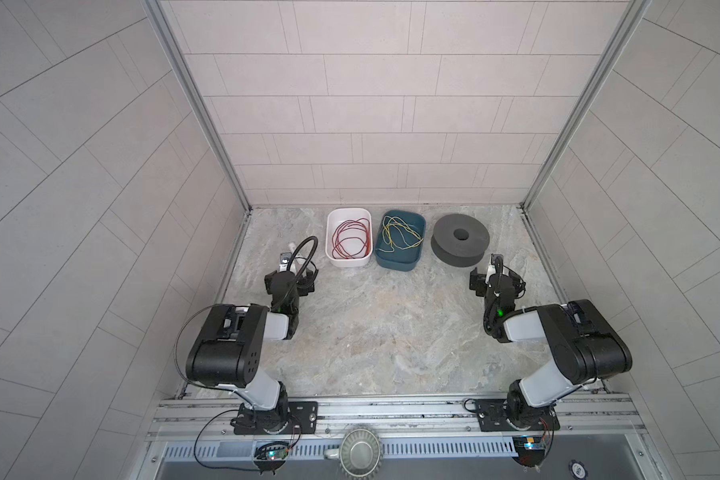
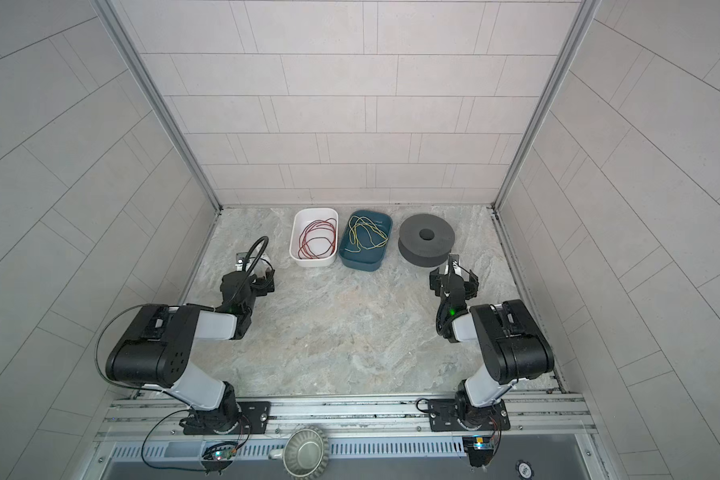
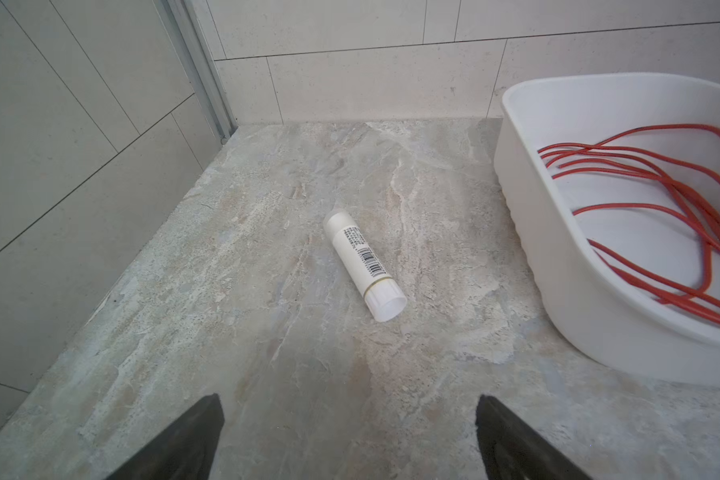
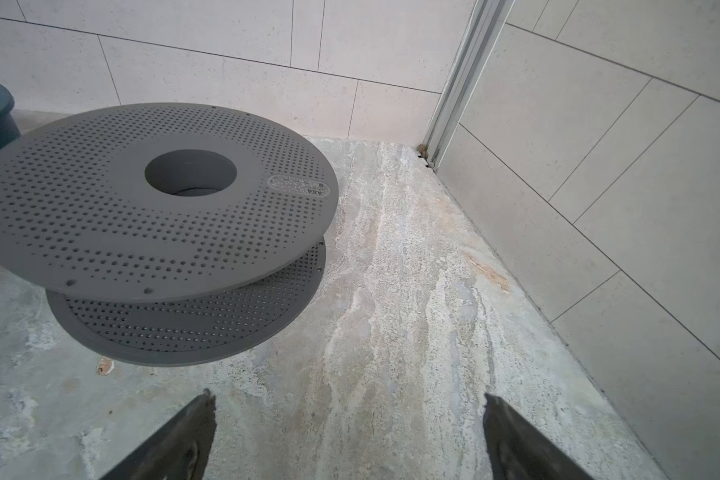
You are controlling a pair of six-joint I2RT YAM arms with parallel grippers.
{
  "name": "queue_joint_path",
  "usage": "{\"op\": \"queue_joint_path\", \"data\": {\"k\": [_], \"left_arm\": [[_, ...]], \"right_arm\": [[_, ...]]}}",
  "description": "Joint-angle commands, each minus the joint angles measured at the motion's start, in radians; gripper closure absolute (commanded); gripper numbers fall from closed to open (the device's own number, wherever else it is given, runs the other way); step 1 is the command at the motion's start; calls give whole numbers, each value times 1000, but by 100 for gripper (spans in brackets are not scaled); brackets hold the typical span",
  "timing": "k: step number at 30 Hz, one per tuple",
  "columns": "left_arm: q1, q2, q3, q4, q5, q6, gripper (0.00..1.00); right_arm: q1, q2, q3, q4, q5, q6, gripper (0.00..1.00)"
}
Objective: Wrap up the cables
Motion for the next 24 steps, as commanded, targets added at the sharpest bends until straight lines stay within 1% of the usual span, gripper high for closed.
{"op": "queue_joint_path", "data": {"k": [1, 14, 15, 16, 17, 24], "left_arm": [[26, 2, 13, 5, 40, -23, 0], [26, 3, 13, 6, 34, -19, 0], [30, 2, 14, 3, 40, -22, 0], [46, 0, 15, -4, 88, -22, 0], [55, 3, 10, 13, 107, -28, 0], [51, 2, 12, 8, 115, -22, 0]], "right_arm": [[-3, 0, 5, 3, -8, -3, 1], [-3, 0, 5, 4, -7, -3, 1], [-2, 0, 5, 4, -7, -3, 1], [-3, 1, 5, 3, -7, -2, 1], [-3, 0, 5, 3, -8, -3, 1], [-3, 7, 1, 20, -13, -9, 1]]}}
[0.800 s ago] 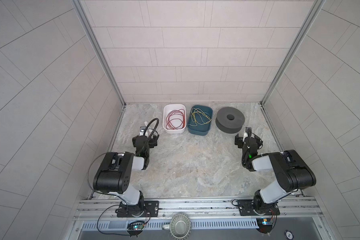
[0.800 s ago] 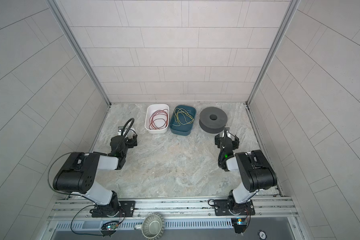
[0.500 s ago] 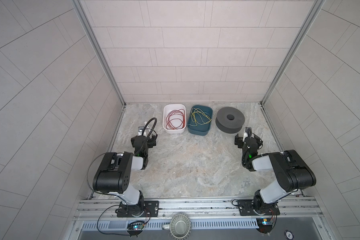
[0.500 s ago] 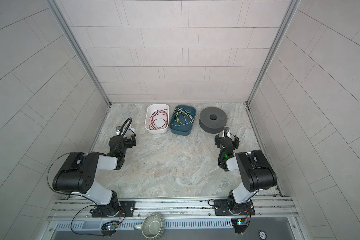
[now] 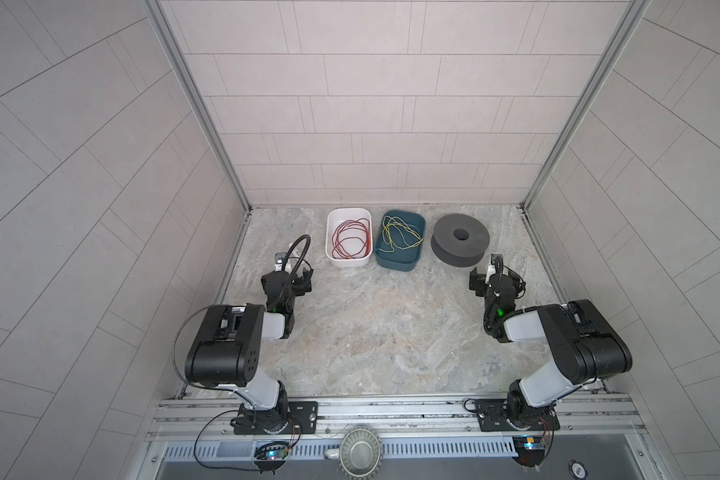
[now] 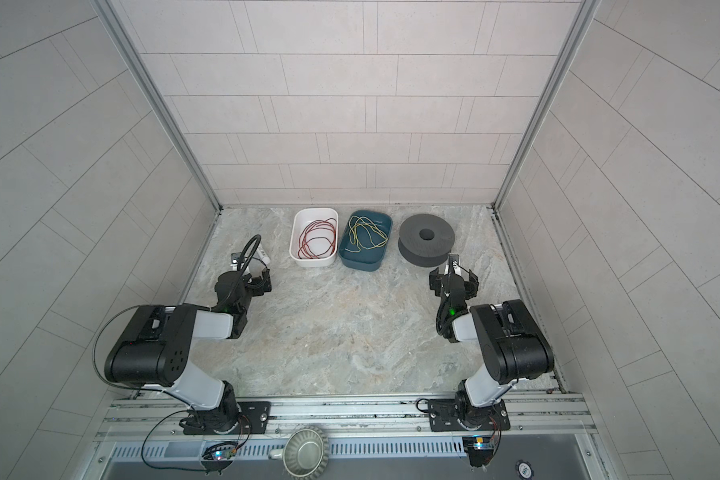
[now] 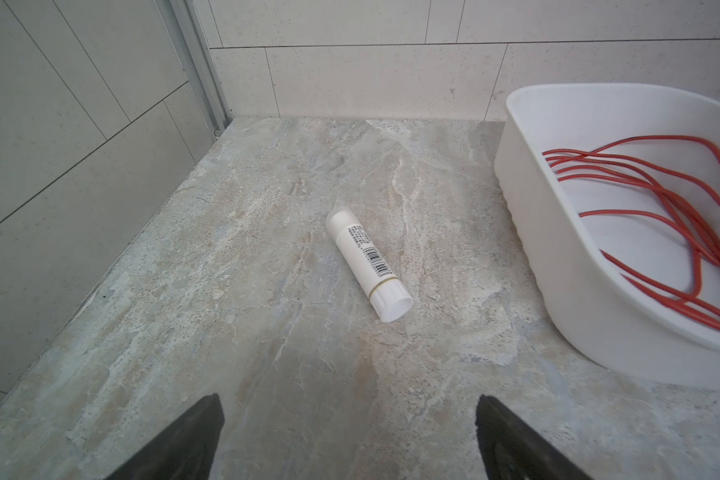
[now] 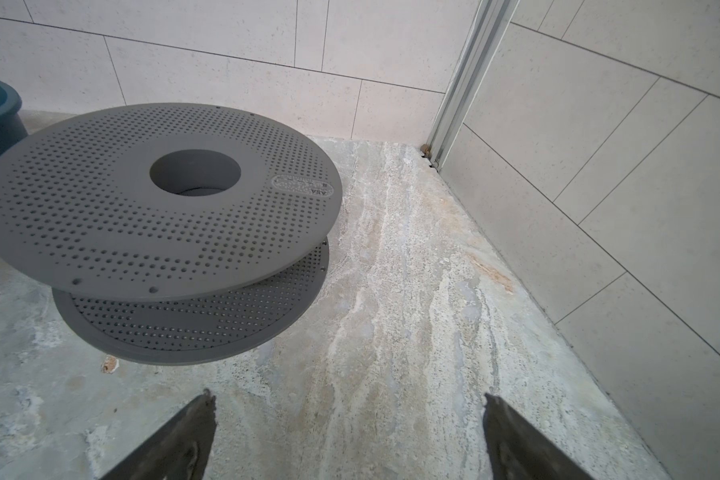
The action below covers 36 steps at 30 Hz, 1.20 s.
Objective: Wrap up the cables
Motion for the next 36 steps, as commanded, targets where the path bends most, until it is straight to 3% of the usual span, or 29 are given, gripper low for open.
{"op": "queue_joint_path", "data": {"k": [1, 8, 11, 14, 16, 19, 22, 24, 29, 36], "left_arm": [[4, 0, 11, 9, 22, -7, 0], [3, 1, 12, 8, 14, -7, 0], [-19, -32, 13, -17, -57, -2, 0], [-30, -83, 49, -122, -100, -3, 0], [-42, -126, 76, -203, -124, 5, 0], [-85, -209, 105, -299, -191, 33, 0], [-111, -292, 161, -434, -271, -51, 2], [-114, -316, 241, -593, -308, -131, 2], [-116, -334, 539, -1110, -214, -273, 4], [-122, -308, 842, -1515, 12, -339, 4]], "right_arm": [[-2, 5, 4, 10, -3, -10, 1], [0, 5, -19, 56, 17, -9, 1], [-1, -12, -73, 146, 75, 15, 1], [5, -58, -77, 126, 57, -2, 1], [17, -140, -43, -12, 78, -12, 1], [26, -288, 75, -404, 120, 21, 1], [35, -361, 151, -602, 151, 114, 1], [34, -385, 260, -861, 170, 203, 1], [44, -388, 485, -1192, 43, 325, 1], [48, -287, 746, -1483, -329, 448, 16]]}}
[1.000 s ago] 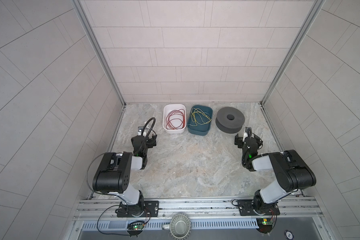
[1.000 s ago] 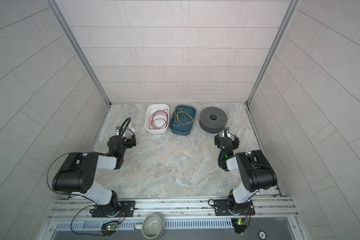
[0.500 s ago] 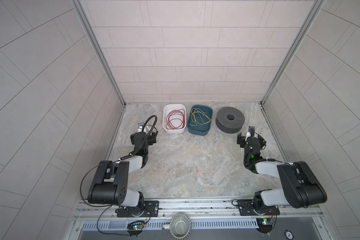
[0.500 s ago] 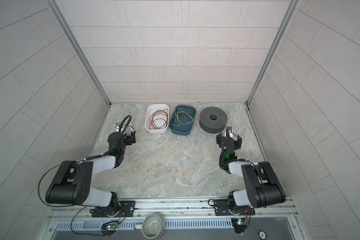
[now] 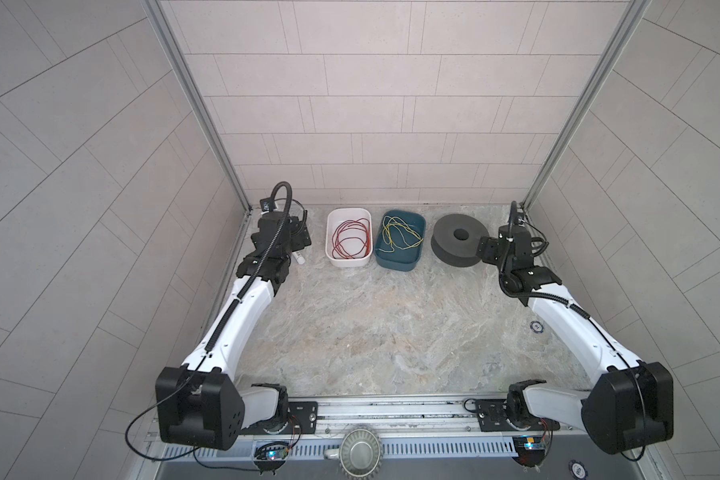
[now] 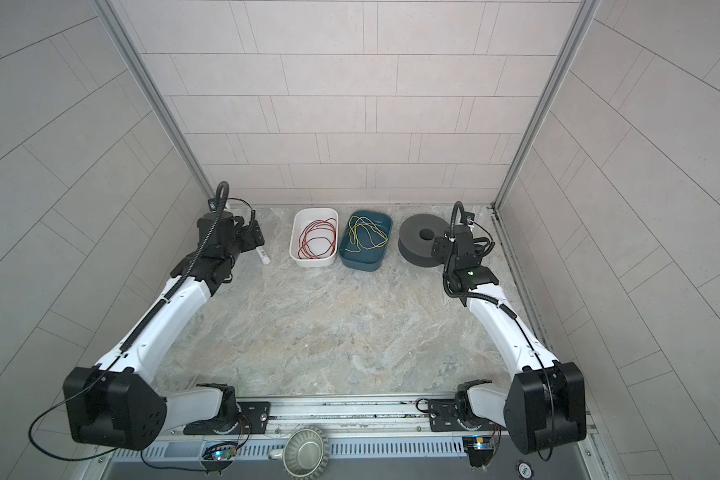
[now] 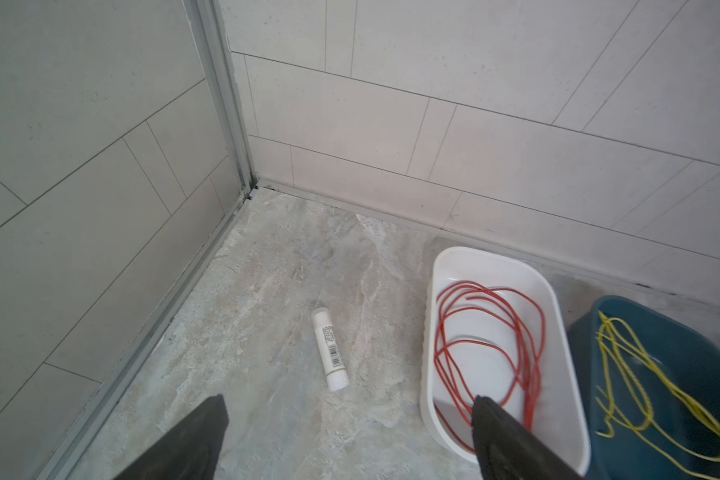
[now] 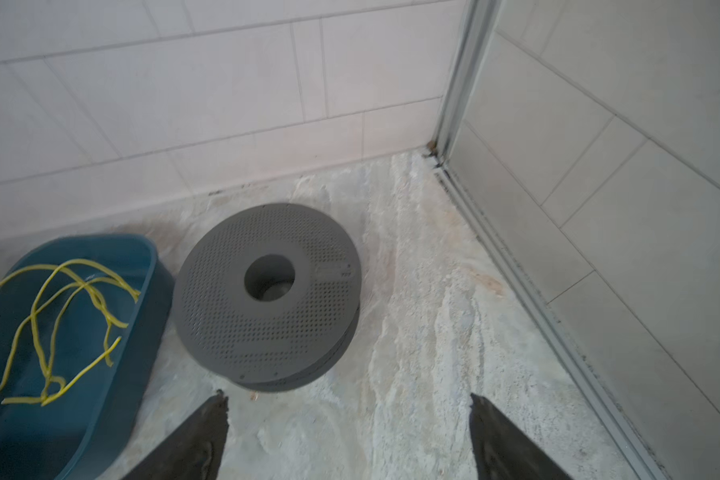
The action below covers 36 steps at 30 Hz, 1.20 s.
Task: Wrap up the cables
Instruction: 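Reach the right gripper into the teal tub while the left gripper rises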
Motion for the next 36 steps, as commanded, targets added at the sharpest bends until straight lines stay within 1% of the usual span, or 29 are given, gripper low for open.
{"op": "queue_joint_path", "data": {"k": [1, 2, 3, 4, 6, 10, 12, 15, 21, 26, 30, 33, 36], "left_arm": [[-6, 6, 90, -324, 160, -52, 5], [-7, 5, 105, -349, 191, -48, 5], [-7, 0, 113, -367, 220, -46, 6], [-7, -7, 114, -378, 251, -41, 6], [-7, -16, 108, -387, 304, -26, 6], [-13, -31, 94, -399, 360, -12, 6], [-15, -47, 73, -375, 399, -17, 6], [-14, -67, 27, -340, 442, -30, 6], [-15, -159, -126, -219, 466, -58, 6], [-18, -218, -250, -120, 504, -105, 7], [-17, -237, -275, -111, 513, -129, 7], [-20, -239, -265, -113, 520, -133, 7], [-21, -231, -242, -139, 508, -138, 7]], "right_arm": [[11, 49, 93, -222, -262, 100, 19], [22, 62, 112, -223, -309, 108, 24], [38, 76, 137, -233, -323, 114, 28], [57, 88, 161, -244, -324, 117, 29], [96, 122, 211, -258, -334, 124, 29], [159, 198, 294, -276, -350, 162, 28], [194, 238, 319, -271, -338, 177, 27], [239, 303, 366, -273, -336, 232, 27], [315, 405, 445, -263, -291, 305, 26], [351, 481, 503, -243, -223, 409, 32], [359, 515, 483, -138, -227, 555, 37], [373, 538, 470, -70, -204, 656, 43], [388, 577, 502, -85, -177, 712, 43]]}}
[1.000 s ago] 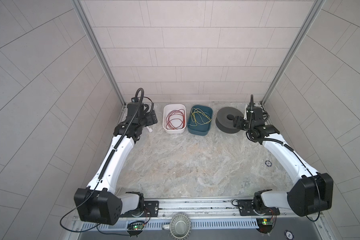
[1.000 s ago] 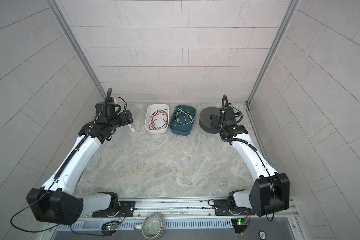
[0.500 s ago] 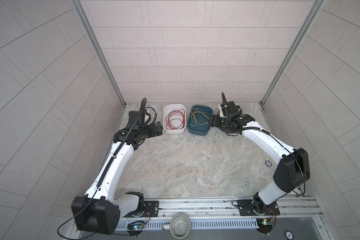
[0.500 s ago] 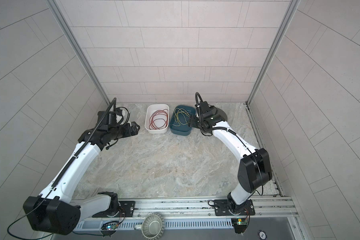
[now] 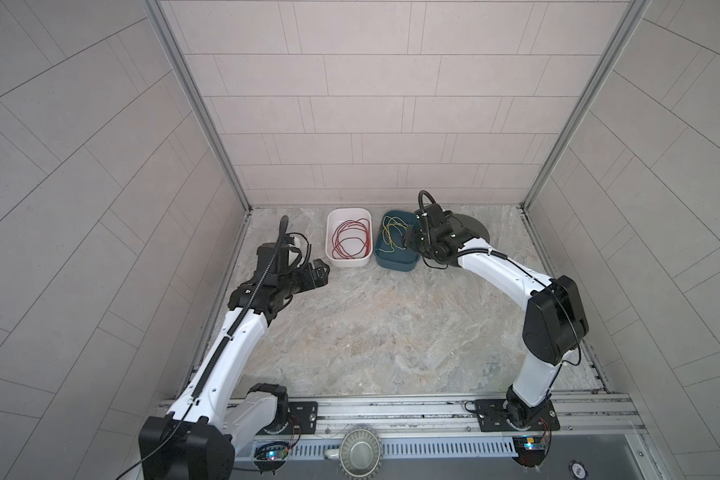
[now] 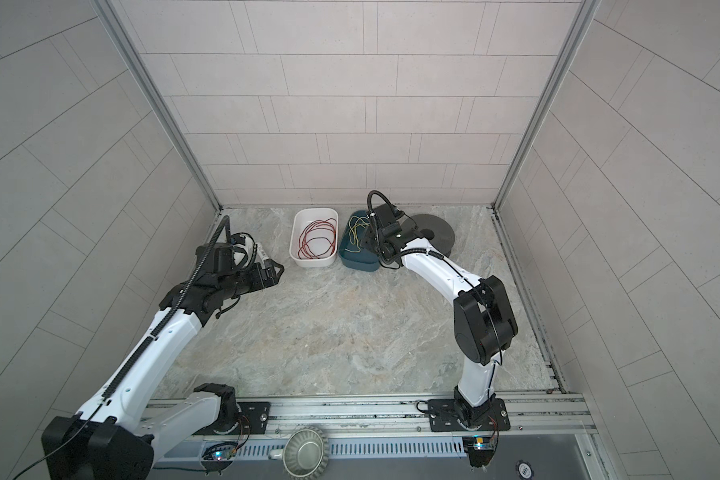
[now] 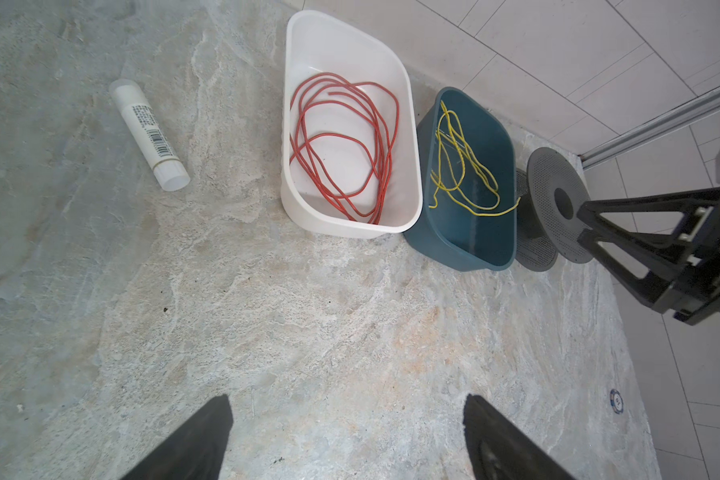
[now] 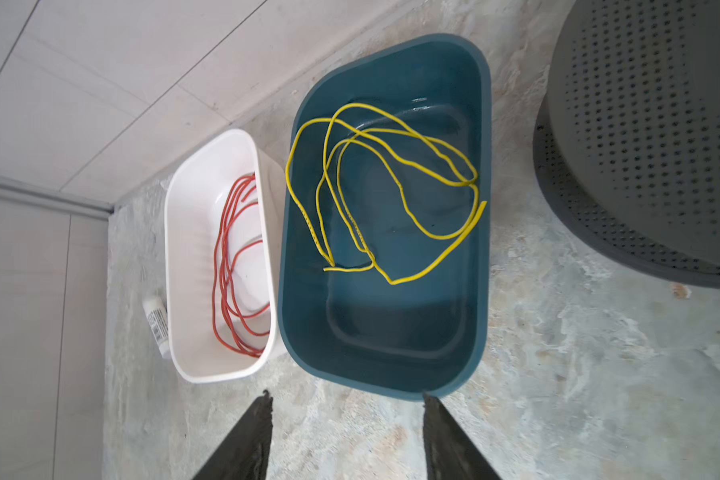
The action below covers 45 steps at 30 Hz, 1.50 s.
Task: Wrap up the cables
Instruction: 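Reach the right gripper into the teal tub while the left gripper rises, then grasp the yellow cable end in the teal tub with the right gripper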
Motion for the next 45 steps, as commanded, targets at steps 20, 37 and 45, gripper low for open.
{"op": "queue_joint_path", "data": {"k": [20, 37, 45], "left_arm": [[-30, -22, 57, -30, -12, -64, 9], [-35, -23, 63, -56, -26, -30, 9], [-34, -26, 61, -54, -23, -29, 9]], "right_arm": [[36, 218, 92, -13, 171, 385, 38], [2, 356, 238, -85, 247, 409, 47], [-1, 402, 287, -105, 262, 404, 53]]}}
